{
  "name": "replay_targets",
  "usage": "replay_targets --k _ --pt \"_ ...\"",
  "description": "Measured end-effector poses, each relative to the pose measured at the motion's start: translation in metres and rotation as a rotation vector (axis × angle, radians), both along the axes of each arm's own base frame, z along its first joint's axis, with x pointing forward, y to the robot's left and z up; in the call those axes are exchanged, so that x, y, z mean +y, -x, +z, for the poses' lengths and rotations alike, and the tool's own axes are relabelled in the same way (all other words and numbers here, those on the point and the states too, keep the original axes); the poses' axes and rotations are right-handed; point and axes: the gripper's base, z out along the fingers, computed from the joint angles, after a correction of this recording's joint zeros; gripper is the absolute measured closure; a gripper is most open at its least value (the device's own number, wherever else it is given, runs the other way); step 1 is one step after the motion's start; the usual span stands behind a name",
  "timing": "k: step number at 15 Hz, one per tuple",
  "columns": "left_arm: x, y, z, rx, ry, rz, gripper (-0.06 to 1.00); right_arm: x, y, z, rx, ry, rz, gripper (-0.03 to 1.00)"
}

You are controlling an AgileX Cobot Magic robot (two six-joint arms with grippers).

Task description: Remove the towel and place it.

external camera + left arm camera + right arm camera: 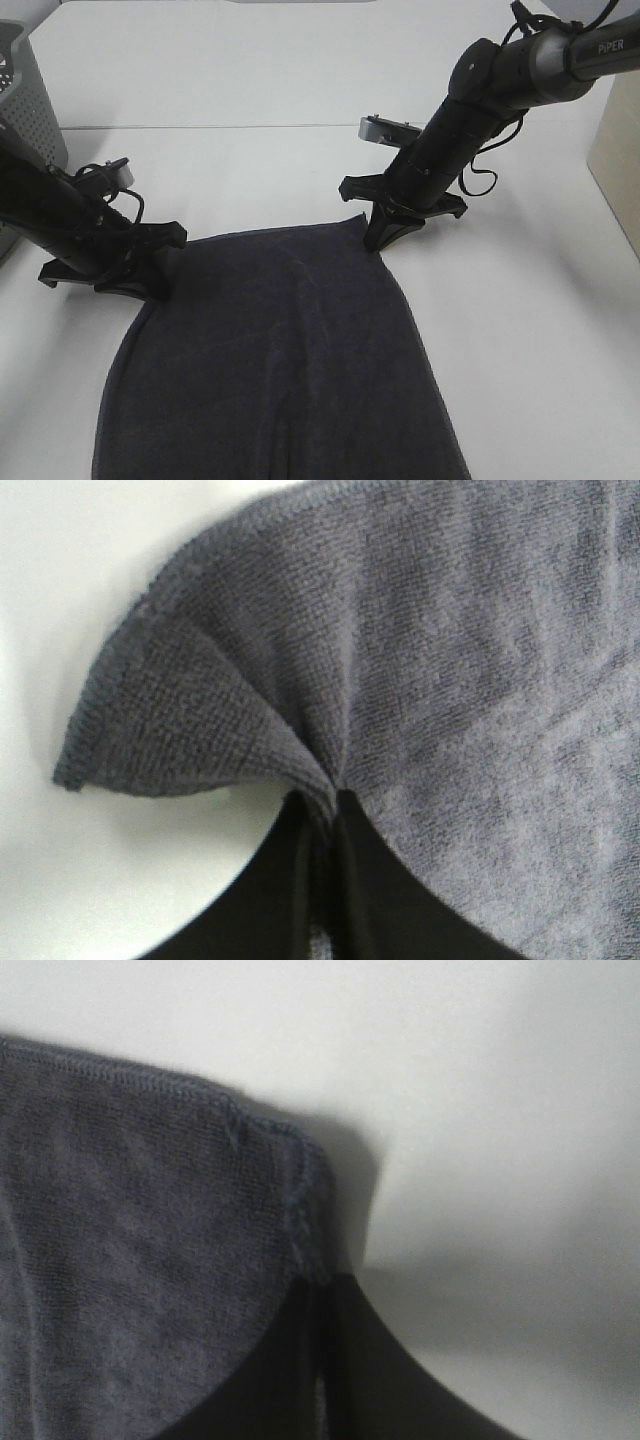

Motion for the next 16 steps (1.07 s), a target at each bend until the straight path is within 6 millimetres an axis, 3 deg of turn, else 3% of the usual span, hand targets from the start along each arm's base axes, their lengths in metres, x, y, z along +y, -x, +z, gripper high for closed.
replay_targets --k 4,8,13,16 --pt "0.001 -0.017 0.010 -0.081 -0.073 -0.109 0.93 0.000 -0.001 0.004 -0.002 0.002 -0.039 0.96" --pt "-0.003 -0.054 0.044 -0.246 -0.099 -0.148 0.93 0.000 -0.009 0.011 -0.114 0.020 -0.070 0.96" --pt "-0.003 -0.072 0.064 -0.346 -0.133 -0.174 0.93 -0.003 -0.043 0.028 -0.310 0.115 -0.001 0.96" --pt "-0.001 -0.080 0.069 -0.437 -0.178 -0.181 0.93 -0.004 -0.061 0.051 -0.436 0.165 0.024 0.96"
